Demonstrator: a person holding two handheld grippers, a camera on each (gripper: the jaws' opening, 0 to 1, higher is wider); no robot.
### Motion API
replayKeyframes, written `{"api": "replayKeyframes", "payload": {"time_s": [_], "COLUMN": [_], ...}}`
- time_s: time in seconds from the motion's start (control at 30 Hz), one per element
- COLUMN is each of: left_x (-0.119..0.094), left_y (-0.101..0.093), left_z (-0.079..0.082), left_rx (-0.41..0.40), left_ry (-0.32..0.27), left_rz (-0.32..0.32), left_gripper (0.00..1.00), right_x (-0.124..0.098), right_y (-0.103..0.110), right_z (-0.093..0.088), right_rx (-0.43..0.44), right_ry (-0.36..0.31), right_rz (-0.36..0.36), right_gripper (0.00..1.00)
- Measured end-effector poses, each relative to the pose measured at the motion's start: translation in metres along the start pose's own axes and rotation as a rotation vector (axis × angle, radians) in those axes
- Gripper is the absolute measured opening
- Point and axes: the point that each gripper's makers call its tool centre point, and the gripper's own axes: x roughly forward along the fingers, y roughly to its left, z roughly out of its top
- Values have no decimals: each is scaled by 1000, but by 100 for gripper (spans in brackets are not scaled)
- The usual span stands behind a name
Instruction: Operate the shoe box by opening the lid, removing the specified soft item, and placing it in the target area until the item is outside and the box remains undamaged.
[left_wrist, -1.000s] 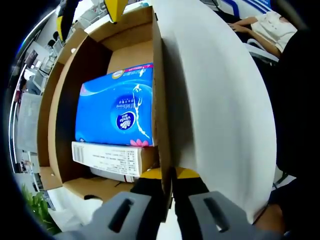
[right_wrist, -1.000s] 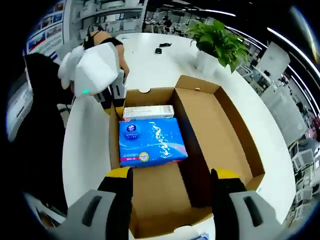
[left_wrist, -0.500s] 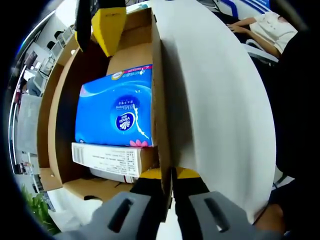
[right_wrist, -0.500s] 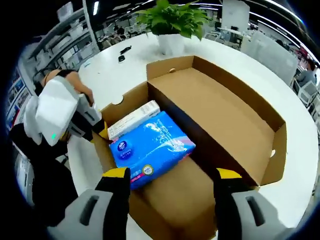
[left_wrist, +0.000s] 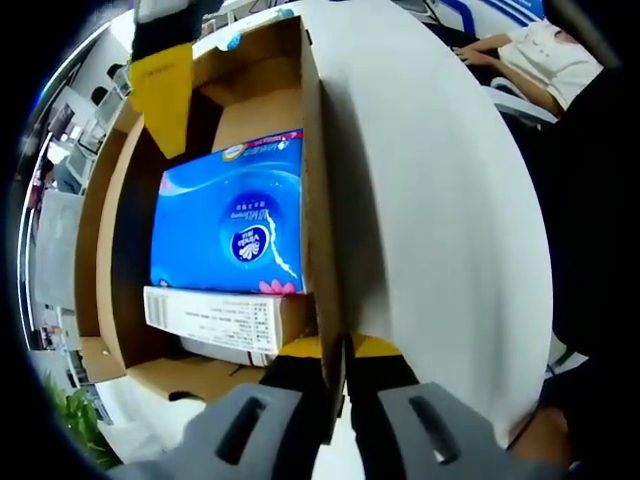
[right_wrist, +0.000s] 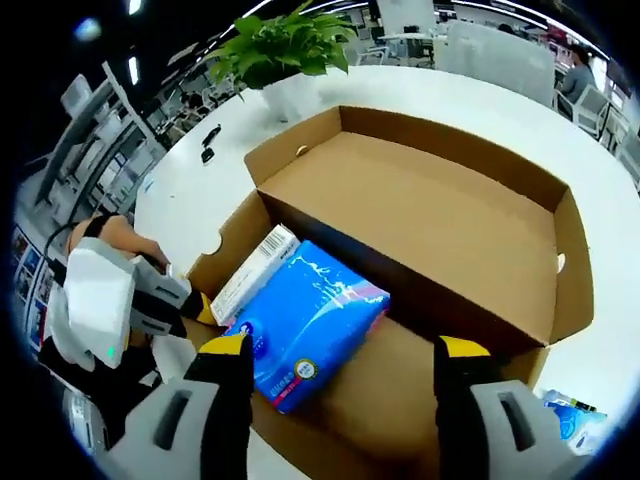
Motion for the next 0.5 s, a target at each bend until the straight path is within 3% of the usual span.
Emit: {"api": "replayKeyframes", "payload": {"time_s": [0.3, 0.5], "left_x": [0, 1], "left_y": [1, 2], "left_z": [-1, -1], "left_rx": [-1, -1], "left_ry": [-5, -2], "left_rz": [-2, -2], "left_gripper": [4, 4], "right_x": [19, 31], "right_y": [-4, 4], "right_z": [-17, -15], "right_rx": [122, 165], "right_ry": [49, 44], "right_rz": [0, 25], "right_gripper": [77, 77]}}
